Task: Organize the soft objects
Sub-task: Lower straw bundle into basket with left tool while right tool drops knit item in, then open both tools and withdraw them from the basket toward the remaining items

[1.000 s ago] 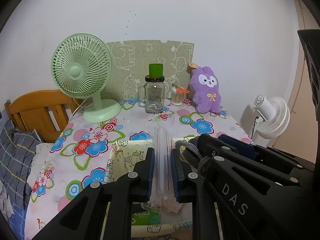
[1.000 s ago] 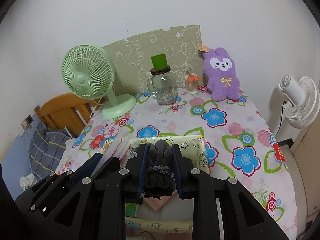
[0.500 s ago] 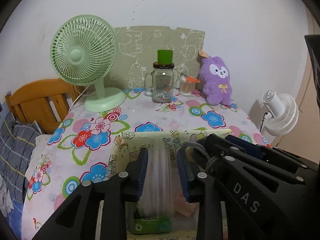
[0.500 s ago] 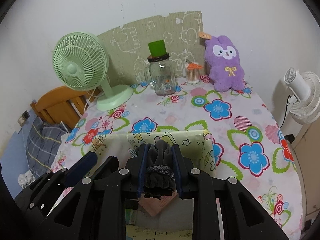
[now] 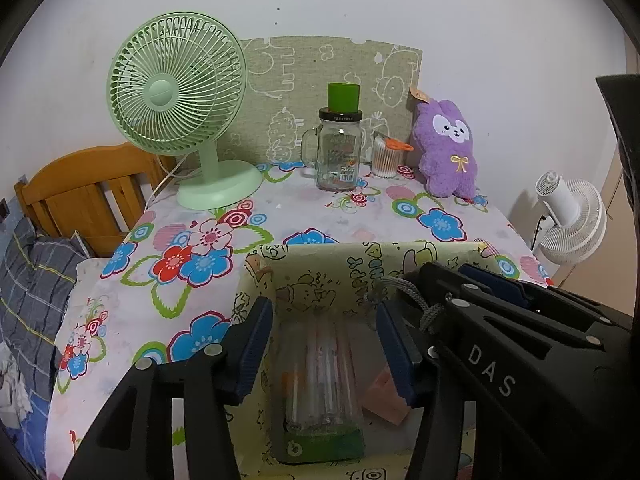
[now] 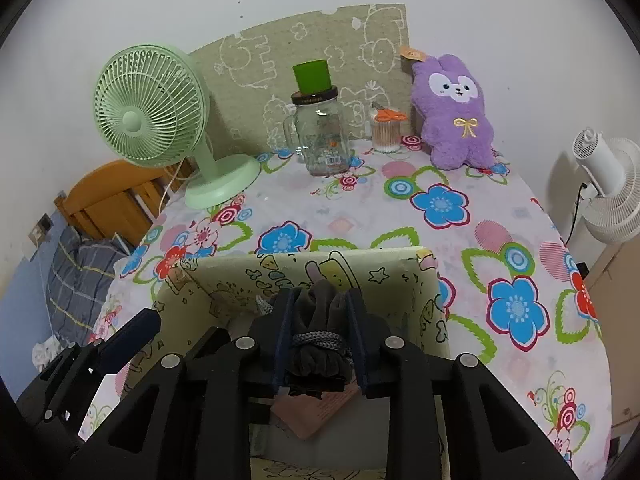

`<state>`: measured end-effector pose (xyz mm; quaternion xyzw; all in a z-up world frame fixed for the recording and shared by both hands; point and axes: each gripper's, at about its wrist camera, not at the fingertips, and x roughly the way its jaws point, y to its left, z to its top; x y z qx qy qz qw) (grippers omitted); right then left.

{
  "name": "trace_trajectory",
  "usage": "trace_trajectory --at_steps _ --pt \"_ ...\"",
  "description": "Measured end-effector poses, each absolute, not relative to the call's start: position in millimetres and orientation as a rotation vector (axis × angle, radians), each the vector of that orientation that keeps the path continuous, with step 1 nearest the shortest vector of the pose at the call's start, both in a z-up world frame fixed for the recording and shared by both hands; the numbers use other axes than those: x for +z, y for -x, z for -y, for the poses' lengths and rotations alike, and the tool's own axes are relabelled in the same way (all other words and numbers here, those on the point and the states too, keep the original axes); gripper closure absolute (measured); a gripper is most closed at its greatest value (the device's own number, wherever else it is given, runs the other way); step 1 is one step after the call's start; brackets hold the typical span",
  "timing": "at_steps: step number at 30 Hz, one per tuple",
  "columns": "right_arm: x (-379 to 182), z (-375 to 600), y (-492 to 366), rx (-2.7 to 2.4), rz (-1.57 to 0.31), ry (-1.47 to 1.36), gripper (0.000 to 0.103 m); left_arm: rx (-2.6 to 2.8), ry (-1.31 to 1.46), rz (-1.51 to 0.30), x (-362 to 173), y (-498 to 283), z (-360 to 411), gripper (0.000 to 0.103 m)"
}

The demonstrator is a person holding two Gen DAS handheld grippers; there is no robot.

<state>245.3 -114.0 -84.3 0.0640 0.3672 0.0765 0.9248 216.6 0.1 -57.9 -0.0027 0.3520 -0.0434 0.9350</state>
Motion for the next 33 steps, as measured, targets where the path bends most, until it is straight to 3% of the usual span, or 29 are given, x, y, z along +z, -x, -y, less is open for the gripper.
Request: trace_trajectory --at_steps 3,6,14,33 --pt "-84 113 -245 0.156 -0.750 -0.123 0.065 -0.084 0.009 -0.718 -58 -215 -1 0.039" --pt "-82 113 -242 0.153 -0.731 -0.121 0.030 -0.082 0.012 -0.715 -57 -214 -3 0.036" --pt "-76 111 -232 0.143 -0.706 -0.094 0.028 -0.082 0.019 -0.713 -55 -209 -3 0.031" --pt "-54 119 -181 0.106 -0.646 -0.058 0.007 -0.107 0.004 -0.657 -33 -167 11 0.017"
